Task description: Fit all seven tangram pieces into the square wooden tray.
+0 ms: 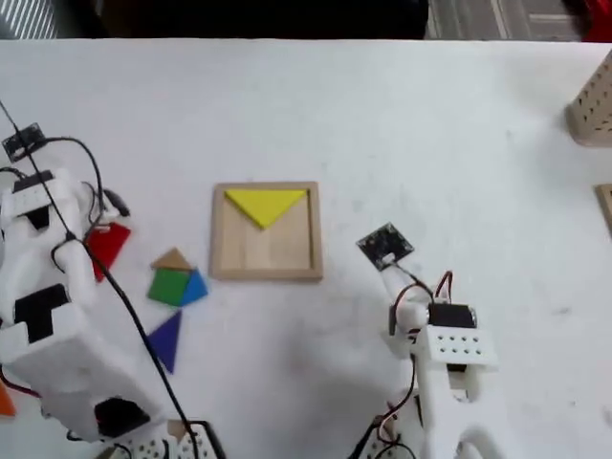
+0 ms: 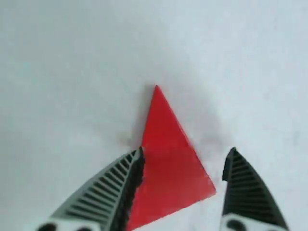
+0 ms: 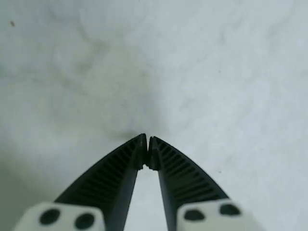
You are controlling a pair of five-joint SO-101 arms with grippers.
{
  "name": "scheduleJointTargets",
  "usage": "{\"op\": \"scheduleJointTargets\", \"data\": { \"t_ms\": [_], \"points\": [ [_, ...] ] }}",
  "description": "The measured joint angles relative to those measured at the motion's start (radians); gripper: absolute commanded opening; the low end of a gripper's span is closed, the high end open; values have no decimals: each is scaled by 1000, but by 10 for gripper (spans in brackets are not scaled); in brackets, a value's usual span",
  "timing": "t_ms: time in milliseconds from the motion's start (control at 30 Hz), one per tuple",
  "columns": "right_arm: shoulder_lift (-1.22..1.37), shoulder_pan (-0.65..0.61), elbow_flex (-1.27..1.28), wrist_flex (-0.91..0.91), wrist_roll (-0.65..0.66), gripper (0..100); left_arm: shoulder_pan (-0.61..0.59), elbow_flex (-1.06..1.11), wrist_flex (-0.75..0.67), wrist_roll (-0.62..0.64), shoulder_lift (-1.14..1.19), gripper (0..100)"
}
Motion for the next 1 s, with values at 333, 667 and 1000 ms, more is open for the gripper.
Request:
{"op": "scheduleJointTargets", "data": {
  "t_ms": [333, 667, 1000],
  "points": [
    [0, 0, 0, 0, 0, 18, -20, -124, 104, -60, 114, 272],
    [0, 0, 0, 0, 0, 18, -20, -129, 115, -104, 112, 273],
    [0, 0, 0, 0, 0, 18, -2, 18, 147, -207, -178, 276]
  ]
}}
